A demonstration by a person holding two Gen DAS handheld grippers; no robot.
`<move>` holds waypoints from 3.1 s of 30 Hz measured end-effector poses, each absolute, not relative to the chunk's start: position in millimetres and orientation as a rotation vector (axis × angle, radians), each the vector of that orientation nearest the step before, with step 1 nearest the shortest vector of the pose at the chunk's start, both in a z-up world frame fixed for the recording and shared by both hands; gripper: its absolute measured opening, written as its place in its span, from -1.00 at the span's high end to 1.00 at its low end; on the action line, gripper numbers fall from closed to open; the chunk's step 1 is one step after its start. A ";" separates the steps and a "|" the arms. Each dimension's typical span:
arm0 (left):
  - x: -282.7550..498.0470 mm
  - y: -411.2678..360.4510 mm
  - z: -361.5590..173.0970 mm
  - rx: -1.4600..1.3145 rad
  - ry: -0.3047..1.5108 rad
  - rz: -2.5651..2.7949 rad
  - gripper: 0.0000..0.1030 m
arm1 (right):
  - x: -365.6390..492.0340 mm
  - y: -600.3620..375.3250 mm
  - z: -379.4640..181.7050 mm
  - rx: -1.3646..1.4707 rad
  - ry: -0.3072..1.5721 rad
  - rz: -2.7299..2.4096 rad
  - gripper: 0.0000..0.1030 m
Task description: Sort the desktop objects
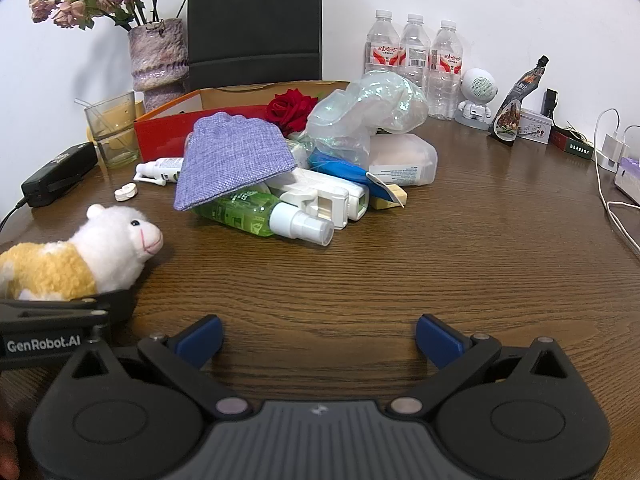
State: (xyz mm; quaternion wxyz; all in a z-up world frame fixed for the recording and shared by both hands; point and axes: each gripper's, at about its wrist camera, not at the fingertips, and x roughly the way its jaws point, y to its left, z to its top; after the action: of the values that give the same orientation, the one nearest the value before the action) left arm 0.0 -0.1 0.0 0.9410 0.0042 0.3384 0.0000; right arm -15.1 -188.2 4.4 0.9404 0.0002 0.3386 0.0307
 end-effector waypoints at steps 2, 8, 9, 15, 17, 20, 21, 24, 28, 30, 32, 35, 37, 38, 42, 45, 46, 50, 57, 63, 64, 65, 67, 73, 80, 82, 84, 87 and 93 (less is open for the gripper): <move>0.0 -0.3 0.0 0.008 0.691 0.000 -1.00 | -14.9 -188.2 4.6 0.001 0.695 0.063 -1.00; 0.1 -1.1 -0.2 0.008 0.691 0.000 -1.00 | -15.2 -188.2 4.9 0.001 0.691 0.063 -1.00; 0.1 -1.5 -0.3 0.008 0.691 0.000 -1.00 | -15.2 -188.1 5.0 0.001 0.691 0.063 -1.00; 0.1 -1.6 -0.3 0.008 0.691 0.000 -1.00 | -15.4 -187.7 4.9 0.000 0.691 0.062 -1.00; 0.1 -1.4 -0.4 0.008 0.691 0.000 -1.00 | -15.4 -187.5 4.8 0.001 0.691 0.062 -1.00; 0.1 -1.2 -0.6 0.008 0.691 0.001 -1.00 | -15.4 -188.1 5.3 0.002 0.691 0.060 -1.00; 0.1 -1.2 -0.7 0.008 0.691 0.001 -1.00 | -15.1 -188.1 5.5 0.002 0.691 0.060 -1.00; 0.2 -1.1 -1.0 0.007 0.691 0.001 -1.00 | -15.1 -187.8 5.7 0.002 0.691 0.060 -1.00; 0.2 -1.0 -1.3 0.007 0.691 0.001 -1.00 | -15.3 -187.3 5.8 0.002 0.691 0.060 -1.00; 0.3 -0.9 -1.4 0.007 0.691 0.001 -1.00 | -15.1 -187.5 5.7 0.002 0.691 0.060 -1.00; 0.3 -1.0 -1.5 0.007 0.691 0.001 -1.00 | -15.0 -187.6 5.7 0.002 0.691 0.060 -1.00; 0.4 -1.3 -1.6 0.007 0.690 0.001 -1.00 | -14.9 -187.7 5.7 0.002 0.691 0.060 -1.00; 0.4 -1.2 -1.6 0.007 0.691 0.001 -1.00 | -14.9 -187.7 5.7 0.002 0.691 0.060 -1.00; 0.4 -1.2 -1.6 0.007 0.690 0.001 -1.00 | -14.9 -187.7 5.7 0.002 0.691 0.060 -1.00; 0.4 -1.1 -1.6 0.007 0.691 0.001 -1.00 | -14.8 -187.7 5.7 0.002 0.691 0.060 -1.00; 0.5 -1.0 -1.2 0.007 0.691 0.001 -1.00 | -14.6 -187.7 5.6 0.002 0.691 0.060 -1.00; 0.5 -0.9 -1.1 0.007 0.691 0.001 -1.00 | -14.6 -187.9 5.6 0.002 0.691 0.060 -1.00; 0.6 -0.8 -0.8 0.007 0.691 0.001 -1.00 | -14.5 -188.1 5.6 0.002 0.691 0.060 -1.00; 0.3 -0.9 -0.8 0.009 0.691 0.001 -1.00 | -13.7 -188.4 4.9 0.003 0.691 0.060 -1.00; 0.3 -1.1 -0.8 0.009 0.691 0.001 -1.00 | -13.8 -188.3 5.0 0.002 0.691 0.060 -1.00; 0.3 -1.1 -0.8 0.009 0.691 0.001 -1.00 | -13.8 -188.3 5.0 0.002 0.691 0.060 -1.00; 0.3 -1.1 -0.8 0.009 0.691 0.001 -1.00 | -13.8 -188.3 5.0 0.003 0.691 0.060 -1.00; 0.3 -1.1 -0.8 0.009 0.691 0.001 -1.00 | -13.9 -188.4 5.0 0.003 0.691 0.060 -1.00; 0.3 -1.0 -0.8 0.009 0.691 0.001 -1.00 | -14.1 -188.3 5.0 0.003 0.691 0.060 -1.00; 0.4 -1.1 -1.0 0.009 0.691 0.001 -1.00 | -14.2 -188.2 5.0 0.003 0.691 0.060 -1.00; 0.5 -1.2 -1.0 0.009 0.691 0.001 -1.00 | -14.2 -188.3 5.1 0.003 0.691 0.060 -1.00; 0.4 -1.1 -1.0 0.009 0.691 0.001 -1.00 | -14.2 -188.2 5.0 0.003 0.691 0.059 -1.00; 0.4 -0.6 -1.0 0.006 0.690 0.001 -1.00 | -14.2 -188.0 4.9 0.003 0.691 0.058 -1.00; -8.1 11.5 3.6 -0.080 0.620 -0.050 -0.89 | -13.5 -187.8 4.9 0.008 0.690 0.050 -1.00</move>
State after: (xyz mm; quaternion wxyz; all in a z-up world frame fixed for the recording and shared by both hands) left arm -8.1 11.5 3.6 0.9513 -0.0393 0.3049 -0.0243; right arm -13.5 -187.8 4.9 0.9407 0.0038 0.3383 0.0246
